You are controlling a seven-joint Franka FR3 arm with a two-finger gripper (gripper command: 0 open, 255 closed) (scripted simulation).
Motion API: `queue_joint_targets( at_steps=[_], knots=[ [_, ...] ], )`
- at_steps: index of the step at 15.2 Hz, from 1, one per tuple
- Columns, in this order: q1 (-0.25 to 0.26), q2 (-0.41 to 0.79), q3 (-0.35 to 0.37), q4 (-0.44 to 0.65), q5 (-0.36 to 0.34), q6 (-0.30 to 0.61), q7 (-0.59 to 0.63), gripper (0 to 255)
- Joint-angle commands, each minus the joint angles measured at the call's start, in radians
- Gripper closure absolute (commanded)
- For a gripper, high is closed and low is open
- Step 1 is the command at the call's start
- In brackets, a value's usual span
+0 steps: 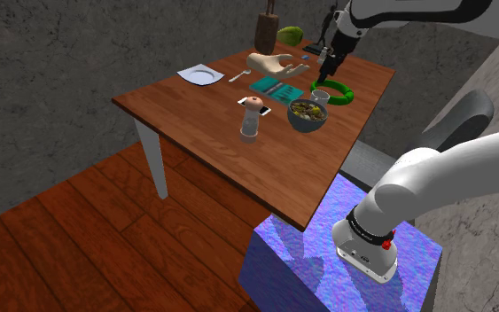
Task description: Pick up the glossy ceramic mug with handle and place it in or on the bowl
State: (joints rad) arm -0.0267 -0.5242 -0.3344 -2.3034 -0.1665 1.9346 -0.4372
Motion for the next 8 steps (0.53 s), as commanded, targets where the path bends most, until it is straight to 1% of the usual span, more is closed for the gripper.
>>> queue_joint_targets(
  at_steps=[1,5,8],
  knots=[
    [-0.001,0.055,-0.052,0.019,0.004,0.030,-0.067,0],
    [0.008,0.186,-0.148,0.083,0.040,0.079,-0.197,0],
    [0.016,0.300,-0.217,0.145,0.092,0.107,-0.306,0]
  ],
)
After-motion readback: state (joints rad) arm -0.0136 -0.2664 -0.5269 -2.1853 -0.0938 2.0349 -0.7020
